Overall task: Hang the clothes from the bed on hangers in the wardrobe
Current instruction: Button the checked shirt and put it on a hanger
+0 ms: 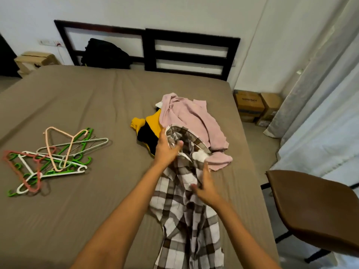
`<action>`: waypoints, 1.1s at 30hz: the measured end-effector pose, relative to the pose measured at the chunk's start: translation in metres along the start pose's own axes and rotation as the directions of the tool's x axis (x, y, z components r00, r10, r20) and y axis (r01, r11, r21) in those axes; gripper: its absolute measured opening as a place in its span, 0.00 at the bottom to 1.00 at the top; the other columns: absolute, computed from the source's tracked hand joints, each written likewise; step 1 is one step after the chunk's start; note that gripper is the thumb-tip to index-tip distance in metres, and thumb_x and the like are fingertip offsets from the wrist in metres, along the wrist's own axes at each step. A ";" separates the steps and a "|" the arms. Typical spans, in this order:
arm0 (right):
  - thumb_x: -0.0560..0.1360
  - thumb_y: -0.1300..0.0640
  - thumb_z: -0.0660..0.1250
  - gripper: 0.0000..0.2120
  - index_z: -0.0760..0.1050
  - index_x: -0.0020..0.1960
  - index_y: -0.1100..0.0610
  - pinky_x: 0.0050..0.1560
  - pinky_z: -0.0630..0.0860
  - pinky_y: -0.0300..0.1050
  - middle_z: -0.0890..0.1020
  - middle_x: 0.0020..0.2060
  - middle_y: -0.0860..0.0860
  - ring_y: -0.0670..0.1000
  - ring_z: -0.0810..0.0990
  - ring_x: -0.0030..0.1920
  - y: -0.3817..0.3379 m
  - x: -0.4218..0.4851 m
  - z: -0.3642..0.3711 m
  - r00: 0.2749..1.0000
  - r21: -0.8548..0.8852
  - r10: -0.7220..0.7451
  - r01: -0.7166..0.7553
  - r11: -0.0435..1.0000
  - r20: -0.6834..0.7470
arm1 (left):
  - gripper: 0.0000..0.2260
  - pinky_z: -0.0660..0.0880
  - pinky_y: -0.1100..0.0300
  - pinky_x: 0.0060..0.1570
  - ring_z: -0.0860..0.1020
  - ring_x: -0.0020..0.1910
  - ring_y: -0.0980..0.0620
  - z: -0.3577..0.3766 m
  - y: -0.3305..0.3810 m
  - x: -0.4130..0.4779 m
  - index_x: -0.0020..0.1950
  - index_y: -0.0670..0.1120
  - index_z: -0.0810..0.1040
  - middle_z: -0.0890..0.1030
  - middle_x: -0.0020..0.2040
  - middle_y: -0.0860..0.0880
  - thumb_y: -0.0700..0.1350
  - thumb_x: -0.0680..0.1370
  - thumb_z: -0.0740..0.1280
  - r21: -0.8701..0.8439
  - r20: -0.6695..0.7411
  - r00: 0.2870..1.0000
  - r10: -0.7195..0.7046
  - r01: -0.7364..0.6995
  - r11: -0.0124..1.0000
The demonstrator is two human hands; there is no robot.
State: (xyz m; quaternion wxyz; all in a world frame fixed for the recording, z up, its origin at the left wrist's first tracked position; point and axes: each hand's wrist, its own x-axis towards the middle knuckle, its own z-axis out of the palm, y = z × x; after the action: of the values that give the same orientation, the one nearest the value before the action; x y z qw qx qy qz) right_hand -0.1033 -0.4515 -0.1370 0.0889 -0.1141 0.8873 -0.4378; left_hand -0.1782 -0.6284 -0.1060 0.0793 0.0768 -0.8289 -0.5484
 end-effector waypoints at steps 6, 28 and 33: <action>0.77 0.58 0.63 0.42 0.36 0.76 0.61 0.74 0.49 0.47 0.37 0.75 0.60 0.59 0.38 0.76 0.045 0.048 0.061 0.877 -0.403 0.164 0.037 0.914 0.452 | 0.29 0.65 0.51 0.67 0.66 0.69 0.40 0.033 -0.098 -0.019 0.72 0.42 0.63 0.67 0.71 0.39 0.55 0.76 0.64 0.545 0.398 0.833 -0.385 0.123 0.829; 0.74 0.58 0.63 0.32 0.56 0.75 0.60 0.72 0.52 0.41 0.59 0.74 0.60 0.55 0.55 0.75 -0.139 0.177 0.347 0.685 -0.324 -0.151 0.511 0.796 0.713 | 0.22 0.65 0.59 0.58 0.72 0.64 0.44 -0.287 -0.271 -0.043 0.69 0.44 0.67 0.73 0.66 0.41 0.45 0.76 0.67 0.330 -0.334 0.690 -0.642 0.724 0.606; 0.73 0.62 0.61 0.30 0.59 0.73 0.61 0.73 0.57 0.45 0.59 0.74 0.60 0.57 0.58 0.74 -0.182 0.233 0.448 0.658 -0.323 -0.162 0.550 0.770 0.736 | 0.32 0.56 0.57 0.70 0.56 0.75 0.42 -0.368 -0.348 -0.008 0.75 0.43 0.59 0.55 0.76 0.41 0.40 0.74 0.68 0.412 -0.421 0.750 -0.511 0.660 0.628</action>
State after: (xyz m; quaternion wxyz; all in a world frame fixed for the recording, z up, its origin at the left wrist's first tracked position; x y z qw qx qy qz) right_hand -0.1887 -0.9635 -0.2752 0.2759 -0.4622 0.8344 -0.1181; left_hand -0.0776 -1.0909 -0.2849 -0.0203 0.4354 -0.8575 -0.2733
